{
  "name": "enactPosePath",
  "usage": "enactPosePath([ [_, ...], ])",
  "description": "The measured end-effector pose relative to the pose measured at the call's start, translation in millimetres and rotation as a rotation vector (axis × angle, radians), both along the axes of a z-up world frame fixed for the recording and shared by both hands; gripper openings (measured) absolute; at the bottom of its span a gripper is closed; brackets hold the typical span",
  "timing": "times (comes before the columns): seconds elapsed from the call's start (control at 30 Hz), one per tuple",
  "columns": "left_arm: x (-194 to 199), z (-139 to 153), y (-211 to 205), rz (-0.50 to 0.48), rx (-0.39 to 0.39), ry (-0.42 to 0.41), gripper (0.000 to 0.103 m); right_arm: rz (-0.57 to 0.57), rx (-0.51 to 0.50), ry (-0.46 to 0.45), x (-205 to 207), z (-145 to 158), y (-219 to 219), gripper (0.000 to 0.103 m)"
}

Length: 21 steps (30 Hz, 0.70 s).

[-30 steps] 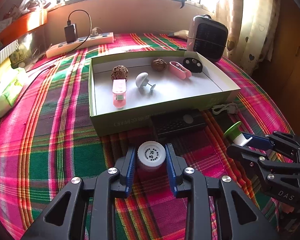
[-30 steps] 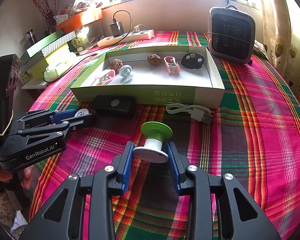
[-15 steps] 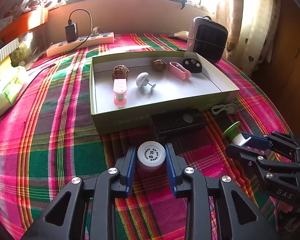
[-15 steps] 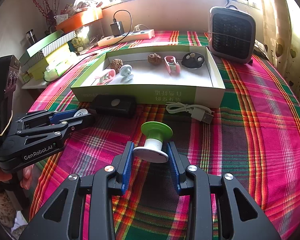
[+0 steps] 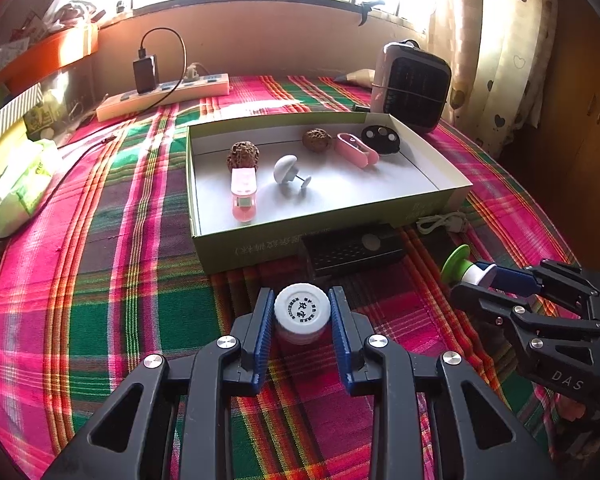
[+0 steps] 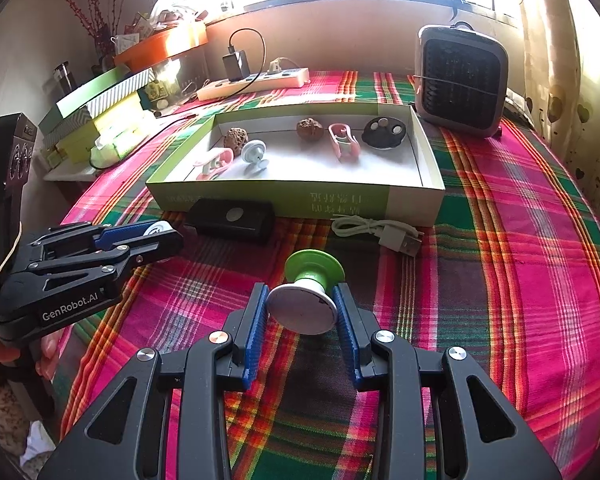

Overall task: Organize objects
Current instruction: 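Lift the spool and the white container off the cloth with both tools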

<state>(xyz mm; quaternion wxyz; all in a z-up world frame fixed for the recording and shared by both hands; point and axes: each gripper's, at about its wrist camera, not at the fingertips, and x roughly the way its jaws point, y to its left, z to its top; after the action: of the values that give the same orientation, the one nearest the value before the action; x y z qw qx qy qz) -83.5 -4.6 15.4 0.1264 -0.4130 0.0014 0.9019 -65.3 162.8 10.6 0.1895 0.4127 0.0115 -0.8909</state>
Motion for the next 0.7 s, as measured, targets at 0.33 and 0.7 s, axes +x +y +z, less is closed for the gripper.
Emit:
enactPosePath([
  [0.33, 1.1, 12.8, -1.6, 0.005, 0.005, 0.024, 0.026, 0.0, -0.003, 0.026, -0.5, 11.3, 0.4, 0.034],
  [0.7, -2.8, 12.5, -5.2, 0.015, 0.008, 0.02, 0.026, -0.004, -0.007, 0.024, -3.4, 10.4, 3.0, 0.023],
])
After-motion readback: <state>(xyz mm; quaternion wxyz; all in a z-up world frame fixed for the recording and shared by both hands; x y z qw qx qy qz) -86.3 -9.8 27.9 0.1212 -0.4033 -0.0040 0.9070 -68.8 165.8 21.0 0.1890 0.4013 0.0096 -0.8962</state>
